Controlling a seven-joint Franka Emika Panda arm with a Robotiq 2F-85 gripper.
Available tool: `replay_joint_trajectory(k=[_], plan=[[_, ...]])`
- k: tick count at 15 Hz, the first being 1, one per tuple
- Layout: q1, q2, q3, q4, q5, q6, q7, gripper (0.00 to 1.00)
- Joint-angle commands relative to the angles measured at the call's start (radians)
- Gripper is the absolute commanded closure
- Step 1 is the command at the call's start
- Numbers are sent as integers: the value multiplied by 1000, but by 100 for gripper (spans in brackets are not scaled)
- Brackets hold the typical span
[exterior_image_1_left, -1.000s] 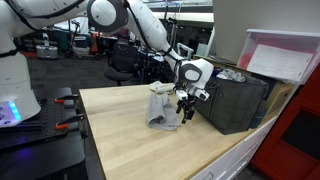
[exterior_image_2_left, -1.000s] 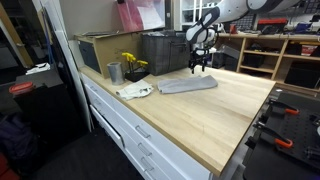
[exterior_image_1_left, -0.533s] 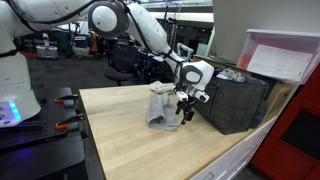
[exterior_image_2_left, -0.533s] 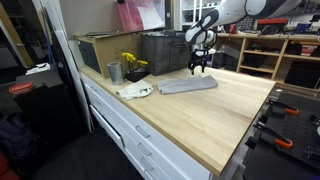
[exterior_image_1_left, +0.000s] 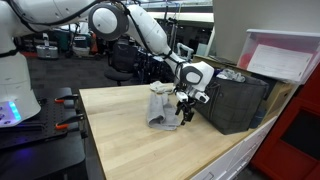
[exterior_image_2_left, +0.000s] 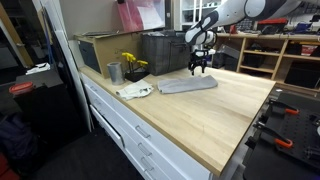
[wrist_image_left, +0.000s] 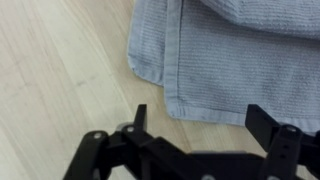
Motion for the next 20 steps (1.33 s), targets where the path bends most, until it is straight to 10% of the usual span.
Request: replay_joint_trajectory(k=[1,5,6,9,17,20], plan=[[-25,47,17,102,-7,-96,-33,0],[-43,88,41,164,1,-166,-80,1],[-44,99,42,180,-2,-178,-86,26],[-49,135,42,230,-9,-185,-111,34],[-55,166,32,299,-7,-193,-120,97],[-52,158,29,298,-10,-194,-117,100]])
